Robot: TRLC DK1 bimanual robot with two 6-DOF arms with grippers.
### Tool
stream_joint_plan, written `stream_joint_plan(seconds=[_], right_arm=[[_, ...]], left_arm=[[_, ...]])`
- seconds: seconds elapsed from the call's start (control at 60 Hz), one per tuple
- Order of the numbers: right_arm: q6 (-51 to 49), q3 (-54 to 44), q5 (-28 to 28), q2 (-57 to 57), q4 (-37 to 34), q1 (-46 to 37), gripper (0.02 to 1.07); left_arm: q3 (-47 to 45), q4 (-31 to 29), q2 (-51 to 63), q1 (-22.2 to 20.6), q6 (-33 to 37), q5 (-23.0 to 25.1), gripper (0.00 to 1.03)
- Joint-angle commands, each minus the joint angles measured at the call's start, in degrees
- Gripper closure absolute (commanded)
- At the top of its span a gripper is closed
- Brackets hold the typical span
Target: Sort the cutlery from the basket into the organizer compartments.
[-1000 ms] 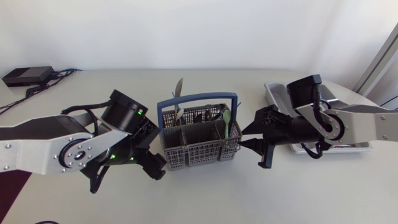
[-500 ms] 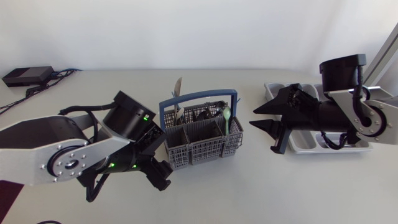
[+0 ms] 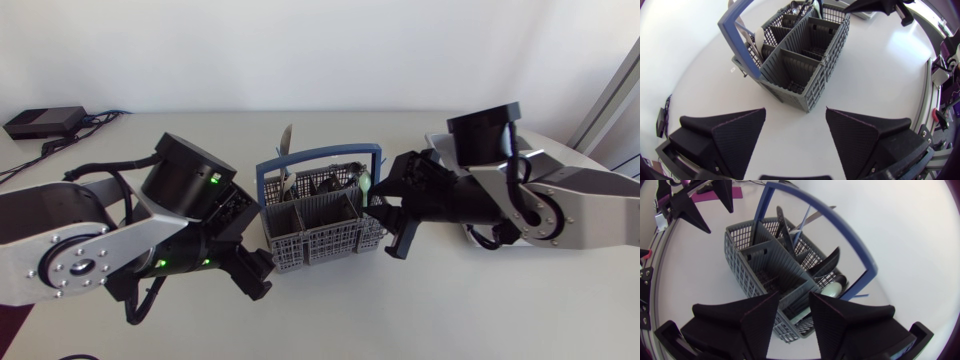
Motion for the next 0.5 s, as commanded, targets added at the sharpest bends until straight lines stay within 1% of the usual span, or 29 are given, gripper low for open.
stream_joint_plan(seconds=[0.0,0.15,0.233,0.317,0.383,0.483], right_arm=[[4.2,1.1,2.0,3.8,0.7,1.2,0.61],[7.9,3.1,6.4,7.1,1.3,2.9,0.61],[10.1,4.8,10.0,8.4,0.8,4.3,0.61],[12.7,6.5,11.4,9.5,-0.4,4.8,0.61],[14.2,7.3,12.9,10.0,-0.6,5.3,0.66],[16.6,7.7,14.4,10.5,-0.5,5.4,0.66]], left_arm=[[-1.5,-0.3,-1.0,-0.1,-1.0,0.3,0.21],[-2.4,0.3,-1.2,0.1,-1.0,0.3,0.21],[-2.8,0.4,-1.2,0.2,-1.0,0.3,0.21],[-2.9,0.8,-1.3,0.2,-1.0,0.3,0.2],[-3.1,0.9,-1.5,0.3,-1.0,0.3,0.2],[-3.5,0.9,-1.7,0.5,-0.9,0.3,0.2]])
